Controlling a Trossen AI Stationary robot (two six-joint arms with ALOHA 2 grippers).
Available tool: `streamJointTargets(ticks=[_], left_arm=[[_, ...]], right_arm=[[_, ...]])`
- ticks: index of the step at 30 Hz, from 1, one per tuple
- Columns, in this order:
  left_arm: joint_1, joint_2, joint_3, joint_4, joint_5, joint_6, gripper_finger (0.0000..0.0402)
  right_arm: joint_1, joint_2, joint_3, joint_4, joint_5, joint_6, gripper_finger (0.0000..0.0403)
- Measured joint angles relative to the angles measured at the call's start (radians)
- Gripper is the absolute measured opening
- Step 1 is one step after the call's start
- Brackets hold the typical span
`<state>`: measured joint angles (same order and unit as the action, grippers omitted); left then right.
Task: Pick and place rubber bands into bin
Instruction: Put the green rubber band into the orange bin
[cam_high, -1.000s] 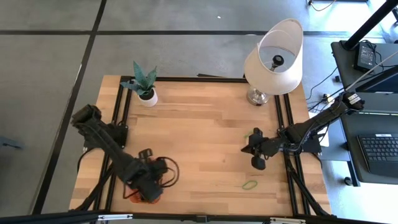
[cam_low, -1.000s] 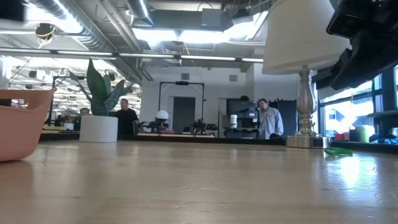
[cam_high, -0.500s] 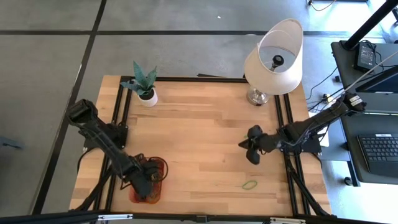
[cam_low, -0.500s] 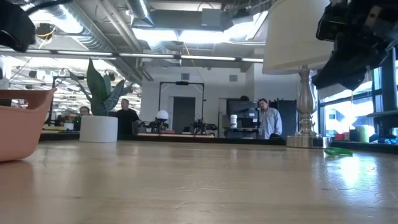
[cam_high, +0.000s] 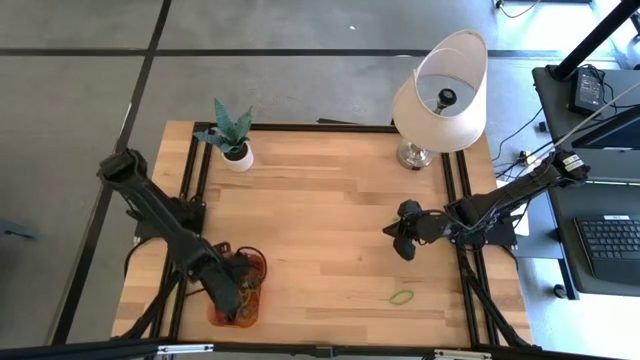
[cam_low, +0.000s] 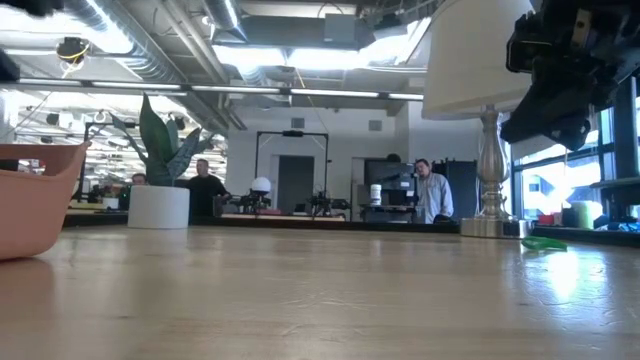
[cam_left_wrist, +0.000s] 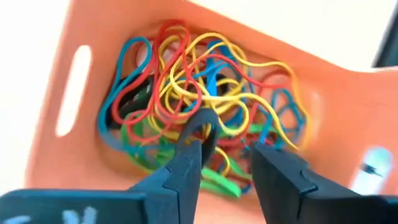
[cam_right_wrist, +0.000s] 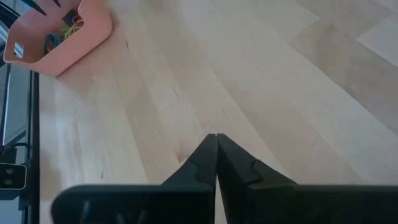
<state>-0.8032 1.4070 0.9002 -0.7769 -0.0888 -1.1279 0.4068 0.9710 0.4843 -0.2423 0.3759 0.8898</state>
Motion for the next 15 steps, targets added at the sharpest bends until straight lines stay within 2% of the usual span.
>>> streamJointTargets(ticks=[5,8,11,15], left_arm=[[0.000,-0.139,0.010,-0.053,-0.003,0.000,0.0138],[0.000,-0.207,0.010,-0.055,-0.044,-0.004,0.0136],[0.000,-0.252,0.011,-0.054,-0.145,-0.008,0.0129],[0.000,-0.275,0.011,-0.050,-0.287,0.030,0.0117]], right_arm=[[0.000,0.000,0.000,0.000,-0.003,-0.001,0.0011],[0.000,0.000,0.000,-0.001,-0.003,-0.006,0.0011],[0.000,0.000,0.000,-0.002,-0.002,-0.040,0.0011],[0.000,0.000,0.000,-0.003,-0.003,-0.167,0.0011]])
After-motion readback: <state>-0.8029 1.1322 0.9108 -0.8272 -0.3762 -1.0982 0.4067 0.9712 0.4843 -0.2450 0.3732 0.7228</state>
